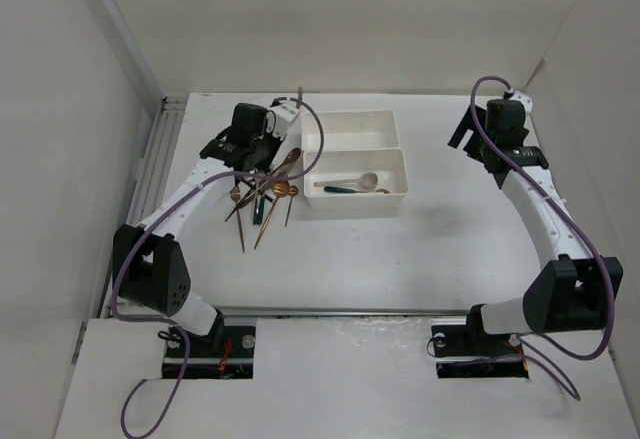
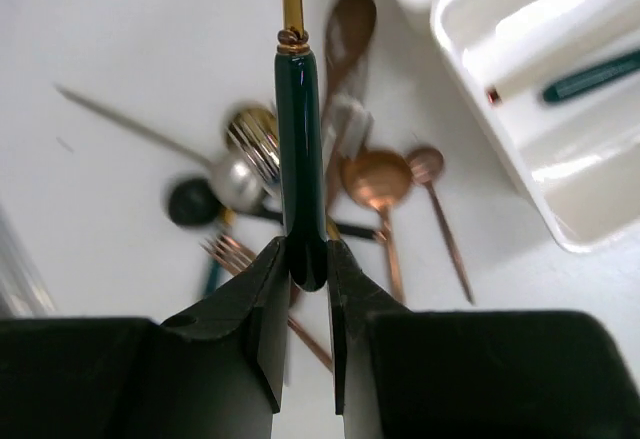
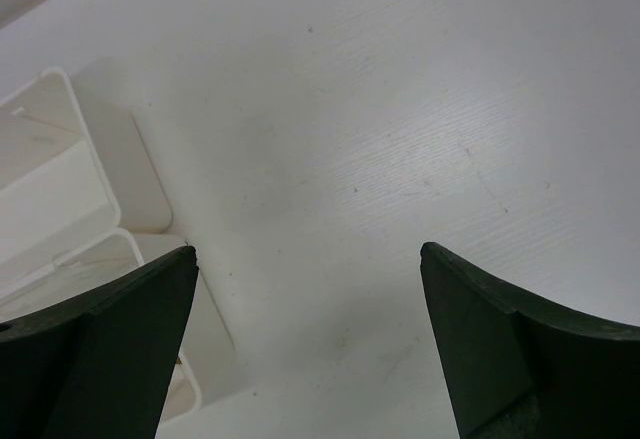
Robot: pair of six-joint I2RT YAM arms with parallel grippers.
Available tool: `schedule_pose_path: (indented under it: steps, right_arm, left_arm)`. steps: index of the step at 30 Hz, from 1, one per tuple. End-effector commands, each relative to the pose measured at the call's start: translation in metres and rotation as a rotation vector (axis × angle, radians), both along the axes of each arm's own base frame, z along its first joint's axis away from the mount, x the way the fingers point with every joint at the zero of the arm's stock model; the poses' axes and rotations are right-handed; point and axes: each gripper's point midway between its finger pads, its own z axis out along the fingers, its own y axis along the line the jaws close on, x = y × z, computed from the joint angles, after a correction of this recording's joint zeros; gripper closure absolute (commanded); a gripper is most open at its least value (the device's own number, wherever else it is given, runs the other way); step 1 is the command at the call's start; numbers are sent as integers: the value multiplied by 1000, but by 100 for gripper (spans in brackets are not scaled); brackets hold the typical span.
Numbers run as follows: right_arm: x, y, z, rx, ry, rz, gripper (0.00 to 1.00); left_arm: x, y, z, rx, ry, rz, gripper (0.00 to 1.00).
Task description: Sort the eating utensils into containers
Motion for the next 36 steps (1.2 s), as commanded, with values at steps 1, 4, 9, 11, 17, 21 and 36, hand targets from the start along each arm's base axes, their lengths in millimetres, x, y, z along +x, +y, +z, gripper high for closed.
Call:
schedule_pose_path:
  steps: [1, 4, 9, 11, 17, 21, 36]
  right_arm:
    - [20, 5, 13, 3, -79, 35, 3]
    - [31, 11, 23, -1, -108, 82, 3]
    - [52, 21, 51, -15, -181, 164, 3]
    - [56, 23, 54, -19, -180, 178, 3]
    - [61, 20, 41, -50, -147, 186, 3]
    - [61, 13, 33, -85, -109, 167, 3]
    - [58, 8, 35, -112, -103, 159, 3]
  left_arm:
    - [56, 0, 70, 187, -382, -142, 100]
    - [89, -22, 104, 303, -548, -292, 100]
    - [131, -86, 97, 409, -678, -532, 100]
    - [147, -100, 102, 453, -729, -568, 100]
    - [166, -155, 58, 455, -760, -684, 100]
    - [167, -173, 48, 446, -766, -706, 100]
    - [160, -156, 22, 477, -696, -657, 55]
